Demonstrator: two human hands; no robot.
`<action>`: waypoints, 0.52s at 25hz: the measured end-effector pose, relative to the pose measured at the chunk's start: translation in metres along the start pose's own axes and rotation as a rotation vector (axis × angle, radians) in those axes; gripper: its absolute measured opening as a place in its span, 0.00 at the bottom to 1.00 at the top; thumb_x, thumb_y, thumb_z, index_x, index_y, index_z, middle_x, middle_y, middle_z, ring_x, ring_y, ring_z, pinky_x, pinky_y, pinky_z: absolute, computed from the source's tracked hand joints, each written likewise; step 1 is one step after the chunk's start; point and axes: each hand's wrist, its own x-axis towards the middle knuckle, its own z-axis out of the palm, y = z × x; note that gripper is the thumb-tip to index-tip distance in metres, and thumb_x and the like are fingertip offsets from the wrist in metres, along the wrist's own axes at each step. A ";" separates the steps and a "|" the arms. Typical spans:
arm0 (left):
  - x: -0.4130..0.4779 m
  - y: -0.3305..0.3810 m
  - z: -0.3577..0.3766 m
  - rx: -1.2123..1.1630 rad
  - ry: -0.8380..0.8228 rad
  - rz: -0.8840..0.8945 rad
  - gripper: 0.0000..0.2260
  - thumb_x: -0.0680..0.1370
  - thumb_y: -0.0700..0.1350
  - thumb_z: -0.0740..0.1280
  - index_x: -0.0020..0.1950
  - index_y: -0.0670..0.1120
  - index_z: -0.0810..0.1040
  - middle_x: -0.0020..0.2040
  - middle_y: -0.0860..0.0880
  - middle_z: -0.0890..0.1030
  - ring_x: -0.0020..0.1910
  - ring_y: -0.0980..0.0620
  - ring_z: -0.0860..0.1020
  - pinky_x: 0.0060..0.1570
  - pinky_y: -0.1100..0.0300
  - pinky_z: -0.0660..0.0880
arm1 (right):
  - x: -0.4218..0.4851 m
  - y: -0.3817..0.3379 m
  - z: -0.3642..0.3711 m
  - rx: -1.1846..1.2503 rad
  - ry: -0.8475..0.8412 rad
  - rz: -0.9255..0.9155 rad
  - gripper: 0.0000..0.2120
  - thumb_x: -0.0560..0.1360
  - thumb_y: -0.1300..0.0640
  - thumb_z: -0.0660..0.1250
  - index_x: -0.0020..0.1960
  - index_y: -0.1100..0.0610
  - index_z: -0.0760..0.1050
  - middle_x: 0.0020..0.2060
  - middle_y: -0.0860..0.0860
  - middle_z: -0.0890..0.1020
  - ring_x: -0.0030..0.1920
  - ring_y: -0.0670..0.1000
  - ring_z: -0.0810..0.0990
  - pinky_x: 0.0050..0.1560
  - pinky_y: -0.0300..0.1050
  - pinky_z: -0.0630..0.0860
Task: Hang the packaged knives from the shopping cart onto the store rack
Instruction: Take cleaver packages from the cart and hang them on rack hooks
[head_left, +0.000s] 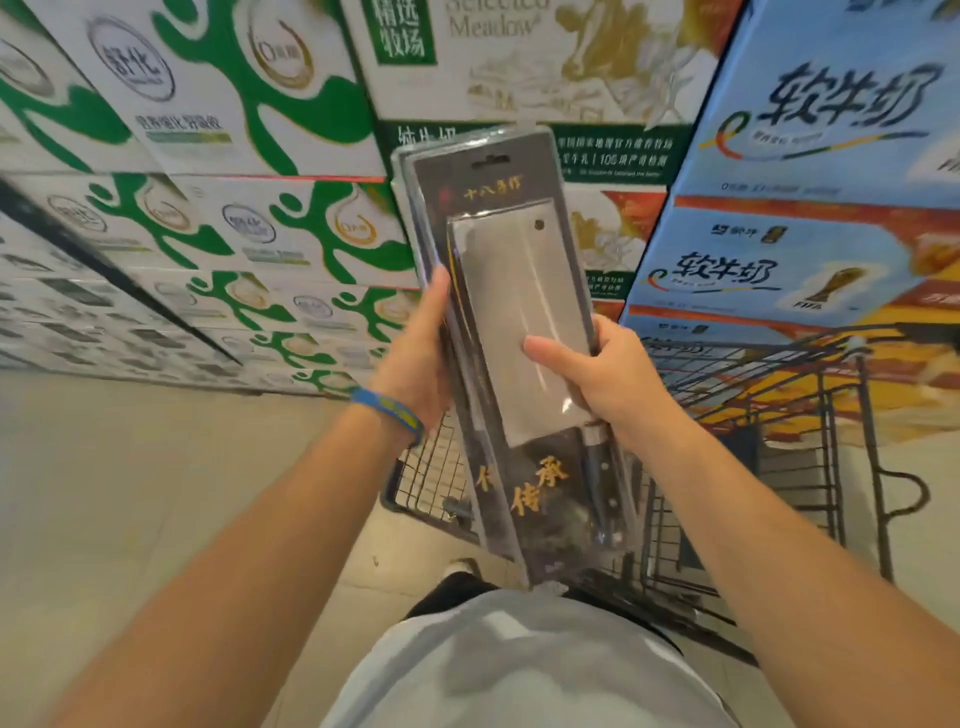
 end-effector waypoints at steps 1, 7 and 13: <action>-0.006 -0.014 0.004 0.004 -0.015 -0.066 0.23 0.80 0.64 0.59 0.58 0.50 0.84 0.60 0.44 0.83 0.59 0.46 0.82 0.51 0.53 0.81 | -0.003 -0.001 -0.002 0.033 0.044 0.001 0.21 0.66 0.44 0.82 0.54 0.50 0.81 0.40 0.44 0.88 0.36 0.42 0.86 0.32 0.35 0.78; -0.002 -0.047 0.033 0.276 0.056 -0.012 0.20 0.77 0.57 0.69 0.57 0.42 0.80 0.54 0.42 0.84 0.55 0.46 0.83 0.55 0.50 0.80 | -0.047 0.003 -0.039 0.126 0.391 0.042 0.24 0.62 0.40 0.83 0.53 0.49 0.83 0.44 0.46 0.89 0.41 0.45 0.87 0.36 0.38 0.81; 0.008 -0.044 0.056 0.494 0.049 0.104 0.10 0.78 0.55 0.68 0.46 0.49 0.80 0.47 0.45 0.84 0.48 0.45 0.83 0.48 0.49 0.82 | -0.144 0.016 -0.117 0.180 0.979 0.106 0.25 0.67 0.42 0.81 0.57 0.56 0.83 0.47 0.50 0.88 0.44 0.48 0.88 0.41 0.41 0.83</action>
